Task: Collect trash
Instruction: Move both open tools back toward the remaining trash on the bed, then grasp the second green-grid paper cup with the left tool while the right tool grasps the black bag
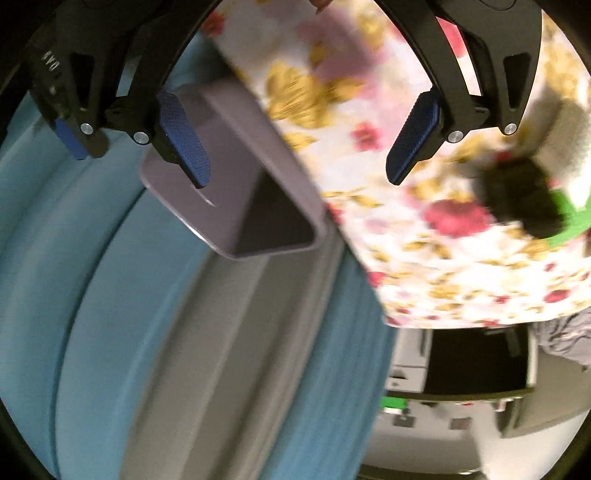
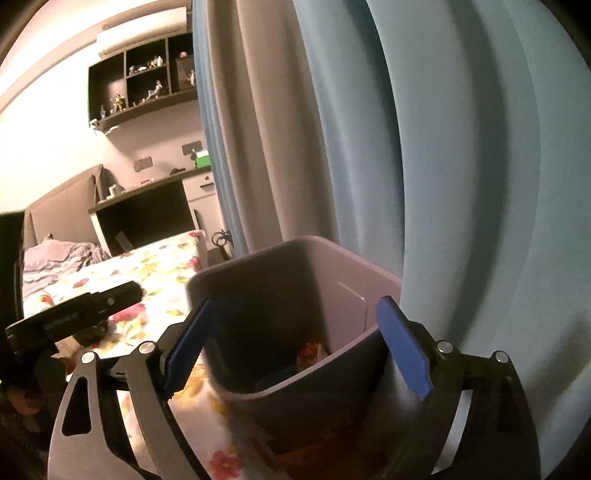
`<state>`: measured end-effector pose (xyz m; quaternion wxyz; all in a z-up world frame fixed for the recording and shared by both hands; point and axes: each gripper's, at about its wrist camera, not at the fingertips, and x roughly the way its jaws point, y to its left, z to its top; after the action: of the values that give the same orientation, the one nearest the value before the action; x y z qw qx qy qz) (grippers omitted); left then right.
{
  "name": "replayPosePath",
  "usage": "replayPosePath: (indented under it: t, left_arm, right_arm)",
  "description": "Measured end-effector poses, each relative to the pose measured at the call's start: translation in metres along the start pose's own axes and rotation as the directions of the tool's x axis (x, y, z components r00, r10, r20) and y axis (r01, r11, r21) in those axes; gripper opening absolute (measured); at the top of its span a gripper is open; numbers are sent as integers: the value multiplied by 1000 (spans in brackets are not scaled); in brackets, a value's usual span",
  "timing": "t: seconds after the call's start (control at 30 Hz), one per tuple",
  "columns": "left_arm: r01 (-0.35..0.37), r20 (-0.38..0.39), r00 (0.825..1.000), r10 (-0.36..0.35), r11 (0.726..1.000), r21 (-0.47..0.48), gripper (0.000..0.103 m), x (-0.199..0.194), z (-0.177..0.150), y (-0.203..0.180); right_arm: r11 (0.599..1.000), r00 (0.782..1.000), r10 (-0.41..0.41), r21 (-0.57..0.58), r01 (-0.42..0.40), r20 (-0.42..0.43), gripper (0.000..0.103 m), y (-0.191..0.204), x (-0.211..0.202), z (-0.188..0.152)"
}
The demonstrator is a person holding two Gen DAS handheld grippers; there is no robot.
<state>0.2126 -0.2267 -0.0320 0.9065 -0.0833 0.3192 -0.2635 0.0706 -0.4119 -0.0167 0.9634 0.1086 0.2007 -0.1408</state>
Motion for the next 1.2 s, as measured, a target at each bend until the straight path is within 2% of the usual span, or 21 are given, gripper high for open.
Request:
replayPosePath:
  t: [0.2,0.33,0.47,0.67,0.8,1.0,1.2]
  left_arm:
    - [-114,51,992,115,993,-25,94,-53,-6,45]
    - [-206,75,975,208,978,-32,94,-84,-12,69]
    - [-258,95,960,263,964,-59,94,-113,-24,95]
    - [-313,83,943,321,945,-96,94,-138,-40,136]
    - [-341,81,934,348,936,-91,94,-149,-49,154]
    - [-355,65,931,360,932,-71,94,-151,-51,171]
    - [-284,28,958,286,957,-60,94,-123,-43,180]
  right_arm:
    - [997,997,82,-9,-81,12,88,25,-18,-5]
    - [991,992,129,-38,-129,1,88,52,-25,-9]
    - [982,985,172,-78,-172,-15,88,85,-30,-17]
    - [968,975,220,-112,-223,-41,88,122,-39,-31]
    - [961,972,232,-140,-237,-47,88,145,-40,-37]
    - [958,966,246,-133,-255,-77,88,167,-30,-44]
    - [958,964,248,-123,-259,-98,88,176,-23,-46]
